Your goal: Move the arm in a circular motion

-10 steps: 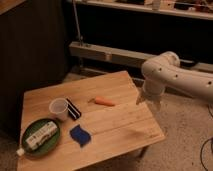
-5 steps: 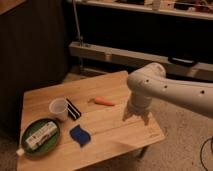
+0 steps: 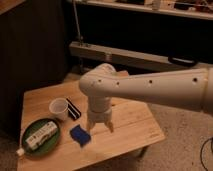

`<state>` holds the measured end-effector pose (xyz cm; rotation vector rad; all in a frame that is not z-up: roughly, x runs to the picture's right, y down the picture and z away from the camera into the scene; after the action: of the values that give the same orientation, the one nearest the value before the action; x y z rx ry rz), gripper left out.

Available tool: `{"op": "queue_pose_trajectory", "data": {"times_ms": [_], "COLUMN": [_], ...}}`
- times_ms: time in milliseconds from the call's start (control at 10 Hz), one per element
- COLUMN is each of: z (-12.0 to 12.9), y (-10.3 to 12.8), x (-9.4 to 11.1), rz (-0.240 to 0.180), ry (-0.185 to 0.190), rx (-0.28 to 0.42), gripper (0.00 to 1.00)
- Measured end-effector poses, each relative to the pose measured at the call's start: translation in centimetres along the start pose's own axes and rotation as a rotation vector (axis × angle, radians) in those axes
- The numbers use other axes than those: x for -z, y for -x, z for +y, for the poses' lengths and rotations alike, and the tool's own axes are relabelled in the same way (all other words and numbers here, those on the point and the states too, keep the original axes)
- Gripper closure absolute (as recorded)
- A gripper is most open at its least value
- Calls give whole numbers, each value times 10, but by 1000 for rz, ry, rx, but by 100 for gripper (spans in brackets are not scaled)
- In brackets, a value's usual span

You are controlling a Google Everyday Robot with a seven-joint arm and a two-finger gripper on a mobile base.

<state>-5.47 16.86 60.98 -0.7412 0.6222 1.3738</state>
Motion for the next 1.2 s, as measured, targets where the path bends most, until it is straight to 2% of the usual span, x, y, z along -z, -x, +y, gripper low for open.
{"op": "queue_pose_trajectory", "data": {"times_ms": [200,300,400,600,700,900,1200], "z": [57,74,95,108,105,80,17], "y": [8,15,28,52,68,103,157], "x": [4,6,9,14,18,27,44], "rz": [37,33,11,-54,-91,-153,-239], "ry": [17,11,-7,-35,-48,-72,-113], "rx": [127,161,191,170,152,99,-13], "gripper": [35,35,35,35,35,35,35]}}
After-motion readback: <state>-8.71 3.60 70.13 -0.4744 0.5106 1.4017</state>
